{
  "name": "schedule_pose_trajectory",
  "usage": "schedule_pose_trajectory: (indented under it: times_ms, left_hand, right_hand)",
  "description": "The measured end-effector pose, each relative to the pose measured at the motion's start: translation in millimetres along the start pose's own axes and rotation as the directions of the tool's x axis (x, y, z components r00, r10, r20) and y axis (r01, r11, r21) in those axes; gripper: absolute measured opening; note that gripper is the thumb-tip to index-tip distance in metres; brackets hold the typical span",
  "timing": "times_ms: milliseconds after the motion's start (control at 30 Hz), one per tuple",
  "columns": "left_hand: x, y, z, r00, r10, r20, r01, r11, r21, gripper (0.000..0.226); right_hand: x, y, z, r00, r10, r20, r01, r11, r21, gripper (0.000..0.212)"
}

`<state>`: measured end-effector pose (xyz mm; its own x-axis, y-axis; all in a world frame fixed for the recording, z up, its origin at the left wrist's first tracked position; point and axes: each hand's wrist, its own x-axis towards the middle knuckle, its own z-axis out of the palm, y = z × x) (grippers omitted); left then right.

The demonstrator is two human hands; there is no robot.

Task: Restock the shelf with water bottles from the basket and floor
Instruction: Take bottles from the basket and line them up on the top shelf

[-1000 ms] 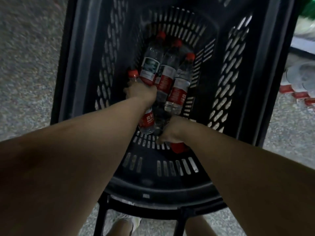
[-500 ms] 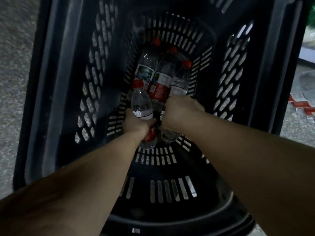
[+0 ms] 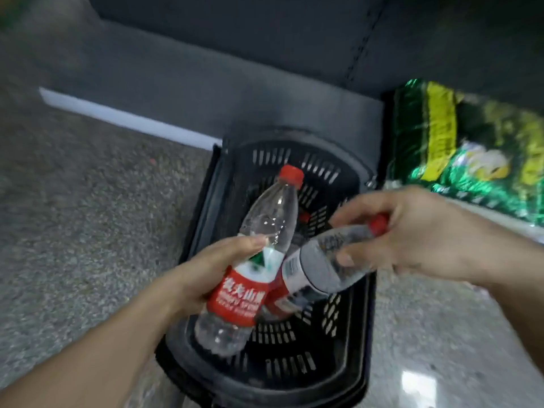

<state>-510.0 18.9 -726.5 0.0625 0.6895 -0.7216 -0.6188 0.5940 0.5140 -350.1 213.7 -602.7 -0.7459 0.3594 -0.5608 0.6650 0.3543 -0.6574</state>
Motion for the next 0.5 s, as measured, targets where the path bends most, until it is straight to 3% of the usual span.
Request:
schedule_pose_trajectory:
  times_ms: [133,267,367,500]
  left_hand:
    - [-80,70,46,0.956,0.077,0.284,-0.056,0.995,-0.084,0.061]
    - [-154,133,115,0.937,0.197,0.290,-0.163,0.977,-0.138,0.075]
    - [-209,176,162,0.904,0.275,0.326,-0.220,0.956,-0.196,0.075]
    - [-270,223,221,0.823,0.399,0.404,-0.249,0.893,-0.375,0.075]
  right_hand:
    - [-54,-78,-79,0.975,-0.147,-0.169,0.195,0.930,0.312,0.051]
    - [-92,-156,-122,0.944,-0.074,-0.322,0.249,0.798,0.549,0.032]
    - [-128,-213,-152,0.904,0.008,-0.426,0.278,0.748,0.603,0.024]
    - [-179,-275,-188,0.859,0.044,-0.510,0.295,0.771,0.565,0.026]
